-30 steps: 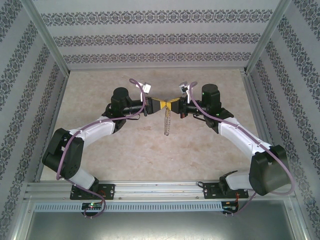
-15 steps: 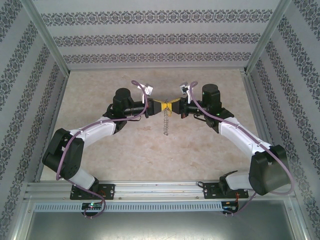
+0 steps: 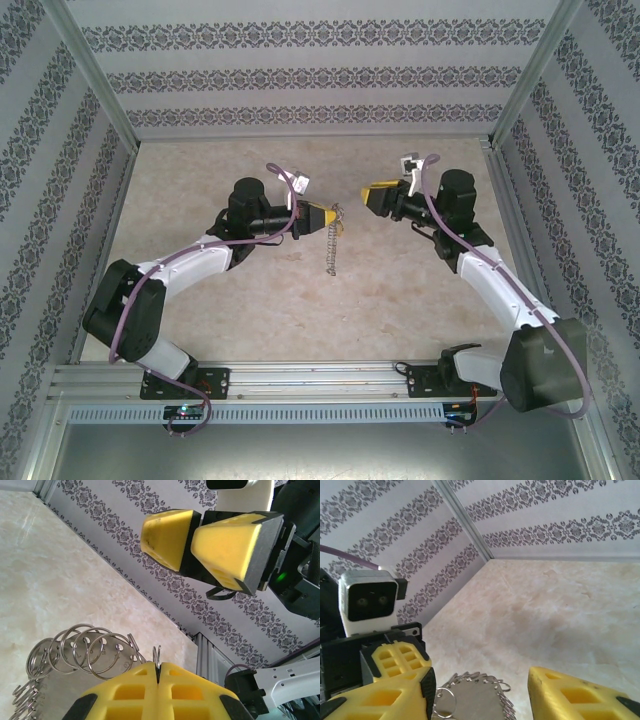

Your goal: Put the keys on the keyring

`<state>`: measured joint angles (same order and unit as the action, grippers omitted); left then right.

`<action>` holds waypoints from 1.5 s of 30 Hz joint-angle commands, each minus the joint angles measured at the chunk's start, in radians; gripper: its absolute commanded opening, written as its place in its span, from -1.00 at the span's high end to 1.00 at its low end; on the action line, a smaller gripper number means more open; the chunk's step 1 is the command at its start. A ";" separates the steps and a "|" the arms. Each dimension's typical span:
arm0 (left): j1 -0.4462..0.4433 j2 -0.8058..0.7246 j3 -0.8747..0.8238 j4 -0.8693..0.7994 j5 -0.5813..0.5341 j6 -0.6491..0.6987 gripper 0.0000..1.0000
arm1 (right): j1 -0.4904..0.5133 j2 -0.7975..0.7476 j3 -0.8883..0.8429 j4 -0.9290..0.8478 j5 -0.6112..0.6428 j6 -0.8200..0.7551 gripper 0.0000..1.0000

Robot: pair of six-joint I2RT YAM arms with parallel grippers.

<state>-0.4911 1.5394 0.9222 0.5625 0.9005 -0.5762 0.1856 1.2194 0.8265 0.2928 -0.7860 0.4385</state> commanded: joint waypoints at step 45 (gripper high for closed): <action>-0.010 -0.033 -0.032 0.237 -0.004 -0.135 0.83 | 0.186 -0.016 -0.098 0.276 0.013 0.182 1.00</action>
<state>-0.4908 1.5139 0.8875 0.7418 0.8852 -0.7128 0.3759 1.2354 0.7300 0.5282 -0.7708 0.6304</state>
